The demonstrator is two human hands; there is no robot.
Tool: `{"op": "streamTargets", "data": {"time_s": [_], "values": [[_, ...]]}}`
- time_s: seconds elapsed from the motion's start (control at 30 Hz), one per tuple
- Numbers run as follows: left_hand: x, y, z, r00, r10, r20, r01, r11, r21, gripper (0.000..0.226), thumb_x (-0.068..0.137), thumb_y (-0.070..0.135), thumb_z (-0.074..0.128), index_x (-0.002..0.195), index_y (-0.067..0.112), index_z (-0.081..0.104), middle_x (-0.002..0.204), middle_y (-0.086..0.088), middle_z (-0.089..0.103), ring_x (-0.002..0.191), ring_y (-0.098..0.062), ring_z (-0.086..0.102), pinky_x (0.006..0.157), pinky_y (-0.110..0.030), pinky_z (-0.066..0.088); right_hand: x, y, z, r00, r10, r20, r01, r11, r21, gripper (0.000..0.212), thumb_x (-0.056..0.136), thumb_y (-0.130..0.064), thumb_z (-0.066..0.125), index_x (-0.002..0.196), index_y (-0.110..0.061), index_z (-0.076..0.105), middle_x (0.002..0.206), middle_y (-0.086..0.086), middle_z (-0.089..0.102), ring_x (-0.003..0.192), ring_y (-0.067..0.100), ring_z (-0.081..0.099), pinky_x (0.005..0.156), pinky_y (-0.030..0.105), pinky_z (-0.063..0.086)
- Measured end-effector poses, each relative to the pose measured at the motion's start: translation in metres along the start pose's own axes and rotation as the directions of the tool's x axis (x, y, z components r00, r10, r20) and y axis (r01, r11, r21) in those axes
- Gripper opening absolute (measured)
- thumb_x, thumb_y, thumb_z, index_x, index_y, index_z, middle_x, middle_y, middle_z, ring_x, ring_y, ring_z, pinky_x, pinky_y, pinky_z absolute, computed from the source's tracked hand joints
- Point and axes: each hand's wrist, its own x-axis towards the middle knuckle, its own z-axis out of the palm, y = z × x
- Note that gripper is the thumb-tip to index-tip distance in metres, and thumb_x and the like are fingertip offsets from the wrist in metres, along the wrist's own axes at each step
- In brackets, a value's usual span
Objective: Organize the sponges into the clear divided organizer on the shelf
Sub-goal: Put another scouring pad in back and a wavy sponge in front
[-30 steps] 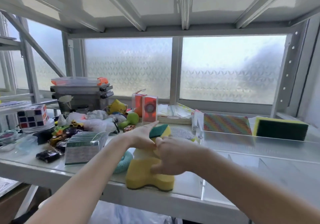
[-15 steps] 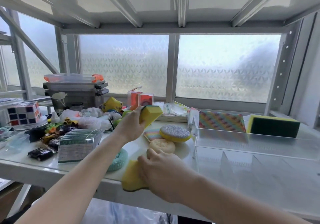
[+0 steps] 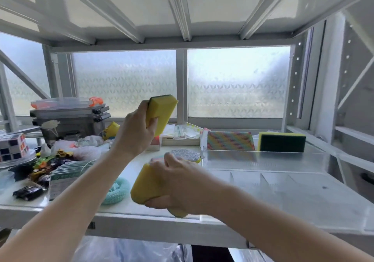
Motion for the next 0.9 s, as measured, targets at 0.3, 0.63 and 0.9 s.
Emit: {"op": "streamTargets", "data": {"time_s": [0.3, 0.63, 0.9], "values": [[0.008, 0.069, 0.019, 0.998, 0.047, -0.052, -0.051, 0.996, -0.069, 0.023, 0.089, 0.018, 0.051, 0.11, 0.009, 0.046, 0.075, -0.009, 0.052, 0.071, -0.033, 0.051, 0.064, -0.04, 0.041, -0.082, 0.088, -0.089, 0.913, 0.397, -0.098, -0.387, 0.916, 0.107, 0.063, 0.079, -0.057, 0.062, 0.121, -0.015, 0.04, 0.113, 0.002, 0.045, 0.088, 0.02, 0.051, 0.071, 0.03, 0.038], [-0.011, 0.137, 0.06, 0.991, 0.135, 0.009, -0.134, 0.985, -0.107, 0.034, 0.087, 0.011, 0.053, 0.121, 0.007, 0.049, 0.091, -0.021, 0.061, 0.084, -0.038, 0.056, 0.067, -0.034, 0.035, -0.201, 0.18, -0.097, 0.685, 0.727, -0.046, -0.625, 0.619, 0.475, 0.058, 0.08, -0.034, 0.068, 0.127, -0.014, 0.039, 0.113, 0.002, 0.052, 0.099, 0.02, 0.055, 0.08, 0.029, 0.044], [-0.033, 0.167, 0.095, 0.931, 0.363, 0.034, -0.361, 0.931, -0.053, 0.047, 0.081, 0.007, 0.06, 0.126, 0.02, 0.052, 0.107, -0.002, 0.069, 0.093, -0.03, 0.056, 0.079, -0.041, 0.045, -0.24, 0.197, -0.079, 0.676, 0.735, -0.04, -0.556, 0.545, 0.628, 0.049, 0.076, -0.02, 0.075, 0.113, -0.02, 0.044, 0.106, -0.004, 0.057, 0.092, 0.02, 0.062, 0.091, 0.047, 0.052]]}}
